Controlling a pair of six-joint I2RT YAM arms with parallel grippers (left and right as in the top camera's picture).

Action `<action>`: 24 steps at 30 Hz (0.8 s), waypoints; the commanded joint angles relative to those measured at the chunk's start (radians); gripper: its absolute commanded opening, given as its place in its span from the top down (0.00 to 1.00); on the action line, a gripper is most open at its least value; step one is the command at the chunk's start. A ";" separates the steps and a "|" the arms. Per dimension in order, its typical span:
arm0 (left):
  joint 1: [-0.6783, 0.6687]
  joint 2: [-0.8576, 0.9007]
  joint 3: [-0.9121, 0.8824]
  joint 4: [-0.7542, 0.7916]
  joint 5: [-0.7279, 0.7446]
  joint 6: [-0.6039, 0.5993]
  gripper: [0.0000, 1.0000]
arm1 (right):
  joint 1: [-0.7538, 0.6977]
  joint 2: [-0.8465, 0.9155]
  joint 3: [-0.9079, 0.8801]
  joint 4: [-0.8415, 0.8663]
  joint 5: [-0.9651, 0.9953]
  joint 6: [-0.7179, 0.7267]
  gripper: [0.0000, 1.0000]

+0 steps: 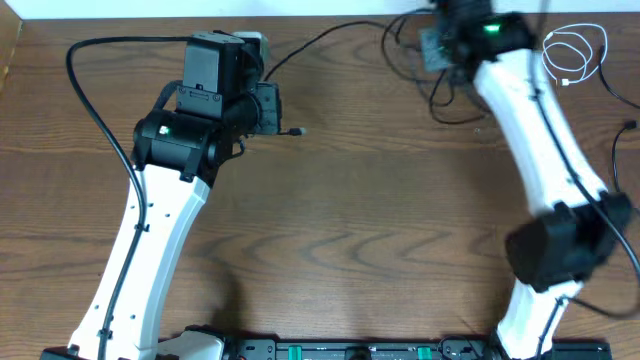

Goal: Untangle cables
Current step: 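Carry the black cable to the far right corner with the right gripper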

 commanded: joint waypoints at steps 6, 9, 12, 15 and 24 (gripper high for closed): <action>0.004 -0.013 0.000 -0.018 -0.087 -0.005 0.41 | -0.106 -0.154 0.019 -0.081 -0.230 -0.022 0.99; 0.004 -0.013 0.000 -0.022 -0.087 -0.005 0.27 | -0.167 -0.194 0.019 -0.101 -0.235 -0.021 0.99; 0.004 -0.013 0.000 -0.025 -0.087 -0.005 0.25 | -0.244 -0.233 0.019 -0.114 -0.275 -0.021 0.99; 0.004 -0.013 0.000 -0.025 -0.087 -0.005 0.25 | -0.348 -0.281 0.019 -0.133 -0.310 -0.002 0.99; 0.004 -0.013 0.000 -0.025 -0.087 -0.005 0.25 | -0.691 -0.367 0.019 -0.181 -0.308 0.094 0.99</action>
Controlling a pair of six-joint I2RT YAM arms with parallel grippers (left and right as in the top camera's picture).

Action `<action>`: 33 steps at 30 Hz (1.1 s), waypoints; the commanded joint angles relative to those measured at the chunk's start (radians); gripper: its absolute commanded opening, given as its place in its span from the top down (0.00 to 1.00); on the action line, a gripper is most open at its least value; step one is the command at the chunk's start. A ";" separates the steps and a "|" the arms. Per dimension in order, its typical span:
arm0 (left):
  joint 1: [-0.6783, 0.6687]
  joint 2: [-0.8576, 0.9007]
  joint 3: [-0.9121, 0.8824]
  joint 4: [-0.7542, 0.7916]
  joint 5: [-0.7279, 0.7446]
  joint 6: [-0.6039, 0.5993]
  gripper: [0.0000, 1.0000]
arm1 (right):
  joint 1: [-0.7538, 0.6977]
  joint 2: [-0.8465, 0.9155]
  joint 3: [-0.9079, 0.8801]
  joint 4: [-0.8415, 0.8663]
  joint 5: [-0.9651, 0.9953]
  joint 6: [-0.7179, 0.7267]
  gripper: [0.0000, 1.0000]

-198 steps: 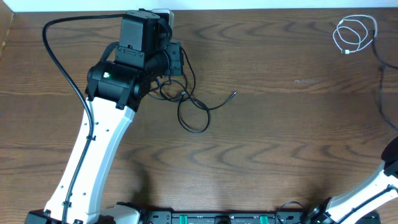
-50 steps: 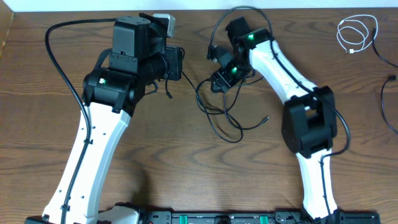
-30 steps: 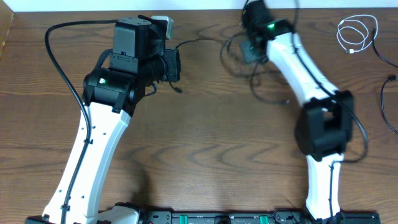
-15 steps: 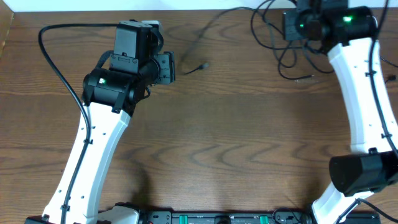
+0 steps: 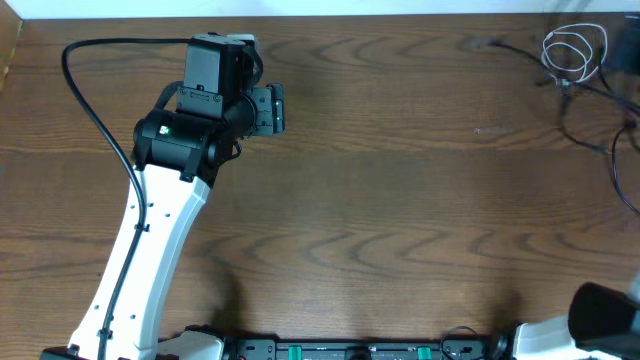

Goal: Untangle cables
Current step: 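Carry the black cable to the far right corner with the right gripper, then release the black cable beside the white cable and raise the right gripper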

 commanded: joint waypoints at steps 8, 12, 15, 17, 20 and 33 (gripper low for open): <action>0.004 -0.013 0.000 -0.002 -0.009 -0.001 0.25 | -0.344 -0.002 0.009 0.027 0.119 0.154 0.99; 0.004 -0.013 0.000 -0.002 -0.009 -0.001 0.25 | -0.398 0.025 0.009 0.058 0.167 0.201 0.99; 0.004 -0.013 0.000 -0.002 -0.009 -0.001 0.25 | -0.432 0.068 0.009 0.128 0.174 0.213 0.99; 0.004 -0.013 0.000 -0.002 -0.009 -0.002 0.25 | -0.441 0.101 0.009 0.169 0.173 0.213 0.99; 0.004 -0.013 0.000 -0.002 -0.009 -0.002 0.25 | -0.441 0.158 0.009 0.211 0.174 0.213 0.99; 0.004 -0.013 0.000 -0.001 -0.009 -0.002 0.25 | -0.437 0.380 0.010 0.203 0.121 0.213 0.10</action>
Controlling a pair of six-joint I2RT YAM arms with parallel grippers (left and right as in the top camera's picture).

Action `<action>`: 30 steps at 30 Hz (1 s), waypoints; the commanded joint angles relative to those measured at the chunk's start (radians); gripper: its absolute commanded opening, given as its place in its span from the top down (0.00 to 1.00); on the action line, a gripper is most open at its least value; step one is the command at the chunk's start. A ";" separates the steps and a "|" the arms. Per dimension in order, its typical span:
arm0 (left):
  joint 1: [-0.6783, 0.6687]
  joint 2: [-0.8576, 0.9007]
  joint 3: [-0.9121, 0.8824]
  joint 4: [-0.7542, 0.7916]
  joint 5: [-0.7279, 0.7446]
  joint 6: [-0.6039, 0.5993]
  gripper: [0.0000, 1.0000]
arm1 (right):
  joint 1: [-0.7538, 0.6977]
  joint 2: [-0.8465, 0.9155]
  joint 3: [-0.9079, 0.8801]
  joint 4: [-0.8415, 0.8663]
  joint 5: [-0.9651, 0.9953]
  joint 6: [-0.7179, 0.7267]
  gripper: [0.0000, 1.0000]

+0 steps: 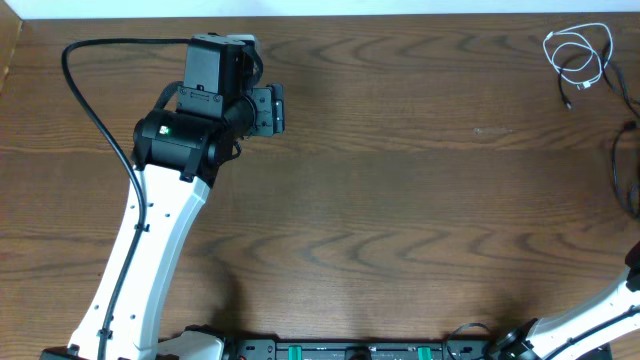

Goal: Untangle cables
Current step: 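Release the black cable beside the white cable and raise the right gripper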

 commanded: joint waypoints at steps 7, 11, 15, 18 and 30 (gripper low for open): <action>0.004 -0.013 0.000 0.000 -0.009 -0.002 0.25 | 0.021 -0.141 0.011 -0.014 -0.282 -0.069 0.01; 0.004 -0.013 0.000 0.000 -0.010 -0.001 0.25 | 0.074 -0.225 0.011 -0.040 -0.400 -0.142 0.01; 0.004 -0.023 0.002 0.000 -0.010 0.005 0.25 | 0.161 -0.304 0.011 -0.052 -0.431 -0.170 0.01; 0.004 -0.062 0.008 0.000 -0.010 0.014 0.24 | 0.248 -0.359 0.011 -0.078 -0.431 -0.193 0.01; 0.004 -0.295 0.009 -0.026 -0.010 0.014 0.05 | 0.548 -0.425 0.011 -0.314 -0.428 -0.277 0.01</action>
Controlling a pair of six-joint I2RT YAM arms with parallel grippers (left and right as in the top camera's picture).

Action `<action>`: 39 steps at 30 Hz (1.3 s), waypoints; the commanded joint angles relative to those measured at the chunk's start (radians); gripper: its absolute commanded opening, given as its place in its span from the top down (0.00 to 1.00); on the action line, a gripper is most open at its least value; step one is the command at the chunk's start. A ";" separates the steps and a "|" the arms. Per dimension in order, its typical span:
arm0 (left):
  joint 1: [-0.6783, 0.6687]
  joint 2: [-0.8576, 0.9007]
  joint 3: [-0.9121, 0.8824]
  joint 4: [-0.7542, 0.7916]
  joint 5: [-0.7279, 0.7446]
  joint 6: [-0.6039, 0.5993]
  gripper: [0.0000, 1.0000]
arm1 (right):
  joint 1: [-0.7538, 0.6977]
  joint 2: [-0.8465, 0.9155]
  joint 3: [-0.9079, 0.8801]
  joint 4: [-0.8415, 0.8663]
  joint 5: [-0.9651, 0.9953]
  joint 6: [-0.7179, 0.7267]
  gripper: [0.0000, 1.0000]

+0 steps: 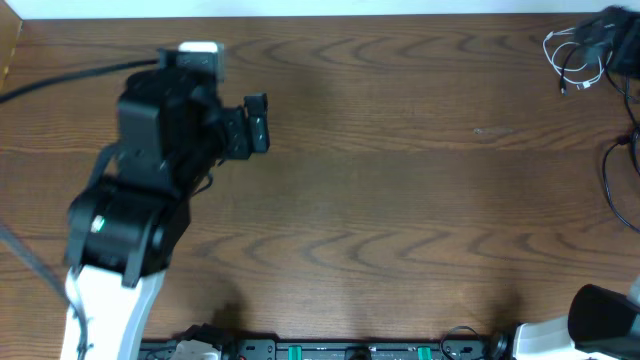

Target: Untangle cables

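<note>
A white cable (pixel 572 52) lies coiled at the table's far right corner. A black cable (pixel 606 170) loops along the right edge. My right gripper (pixel 612 24) shows only as a dark shape at the top right, right beside the white coil; its fingers cannot be made out. My left gripper (pixel 258 122) points right over bare wood at the upper left, with nothing visible in it. From above I cannot judge how its jaws stand.
The left arm's black body (pixel 160 130) and its cable (pixel 60 80) cover the left side. The right arm's dark base (pixel 603 312) sits at the bottom right corner. The wooden table (pixel 400 200) ends at a white wall along the top.
The left arm has drawn back to the left and toward the front, its gripper now slightly further left. The right gripper has come into view at the top right, beside the white coil.
At first the right gripper was at the top centre-right over a tangle of black cable, whose end stuck out at the left gripper. Then that cable lay at the right edge, away from the left gripper. Later the right arm was almost out of view. Now it is by the white coil.
</note>
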 commanded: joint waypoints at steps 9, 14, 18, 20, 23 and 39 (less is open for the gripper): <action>0.004 -0.003 0.009 -0.048 -0.009 0.009 0.04 | 0.184 -0.013 0.010 -0.166 0.033 -0.104 0.01; 0.004 0.007 0.009 -0.049 -0.009 0.009 0.04 | 0.227 -0.014 0.010 -0.195 0.032 -0.104 0.01; 0.004 0.015 0.009 -0.049 -0.009 0.009 0.04 | 0.268 -0.025 0.010 -0.212 0.032 -0.103 0.01; 0.004 0.018 0.009 -0.049 -0.009 0.009 0.03 | 0.286 -0.034 0.010 -0.214 0.032 -0.103 0.01; 0.004 0.019 0.009 -0.049 -0.009 0.009 0.03 | 0.302 -0.041 0.010 -0.234 0.013 -0.083 0.01; 0.004 0.019 0.009 -0.049 -0.009 0.009 0.03 | 0.306 -0.039 0.010 -0.300 0.016 -0.096 0.01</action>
